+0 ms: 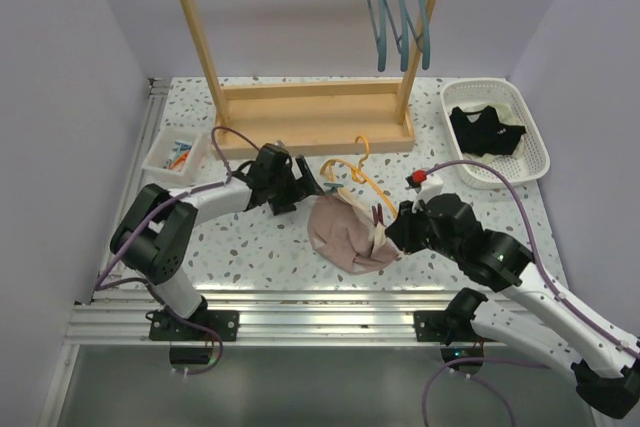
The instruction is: Remove the underwear clipped to the hanger
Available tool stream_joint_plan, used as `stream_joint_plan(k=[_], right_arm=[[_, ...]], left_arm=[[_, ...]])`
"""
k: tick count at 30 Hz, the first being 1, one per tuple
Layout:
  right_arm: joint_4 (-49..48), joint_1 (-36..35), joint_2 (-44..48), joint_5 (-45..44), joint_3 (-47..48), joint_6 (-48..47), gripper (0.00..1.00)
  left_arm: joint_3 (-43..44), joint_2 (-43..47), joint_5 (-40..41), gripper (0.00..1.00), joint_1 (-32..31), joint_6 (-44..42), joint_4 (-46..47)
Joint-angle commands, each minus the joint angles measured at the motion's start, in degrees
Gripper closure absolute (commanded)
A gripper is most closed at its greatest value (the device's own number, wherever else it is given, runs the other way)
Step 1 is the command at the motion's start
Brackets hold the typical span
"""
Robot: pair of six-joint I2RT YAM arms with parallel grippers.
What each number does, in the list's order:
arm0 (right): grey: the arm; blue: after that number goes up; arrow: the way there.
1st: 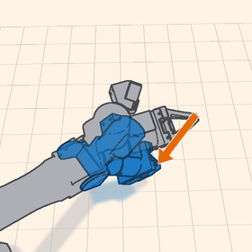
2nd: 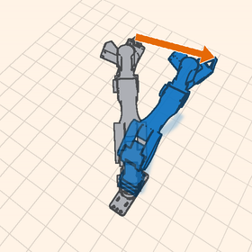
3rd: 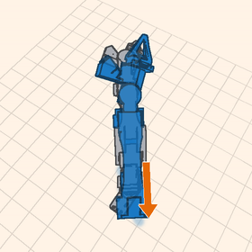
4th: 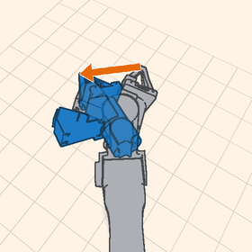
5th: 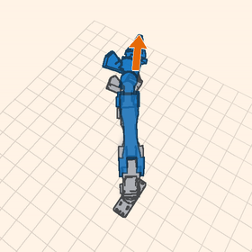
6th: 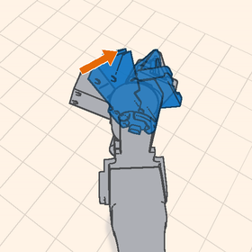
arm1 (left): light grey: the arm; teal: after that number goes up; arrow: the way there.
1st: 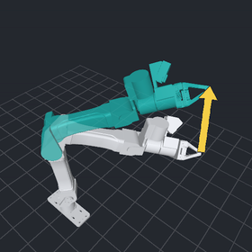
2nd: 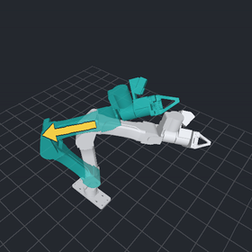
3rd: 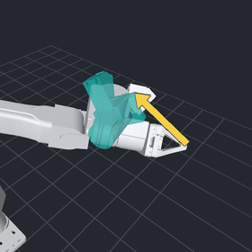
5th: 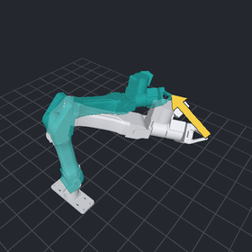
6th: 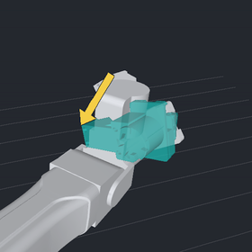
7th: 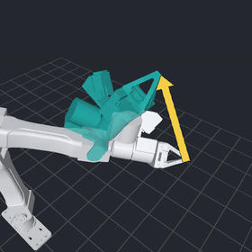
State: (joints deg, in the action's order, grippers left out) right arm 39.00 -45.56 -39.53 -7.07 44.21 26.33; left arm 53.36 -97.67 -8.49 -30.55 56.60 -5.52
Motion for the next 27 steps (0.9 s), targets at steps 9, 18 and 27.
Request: stream_joint_plan(k=[9,18,27], right_arm=[[-0.9,-0.1,1.5,-2.5,1.3,-0.5,1.0],[0.1,-0.1,1.7,-2.6,1.6,-0.9,1.0],[1.2,-0.1,1.6,-2.4,1.8,-1.5,1.0]], left_arm=[[-11.8,6.7,-11.2,0.0,-0.1,17.1,23.5],[-17.6,2.7,-19.5,0.0,-0.1,32.5,44.6],[-9.8,-4.6,-24.0,0.0,0.9,38.9,44.6]])
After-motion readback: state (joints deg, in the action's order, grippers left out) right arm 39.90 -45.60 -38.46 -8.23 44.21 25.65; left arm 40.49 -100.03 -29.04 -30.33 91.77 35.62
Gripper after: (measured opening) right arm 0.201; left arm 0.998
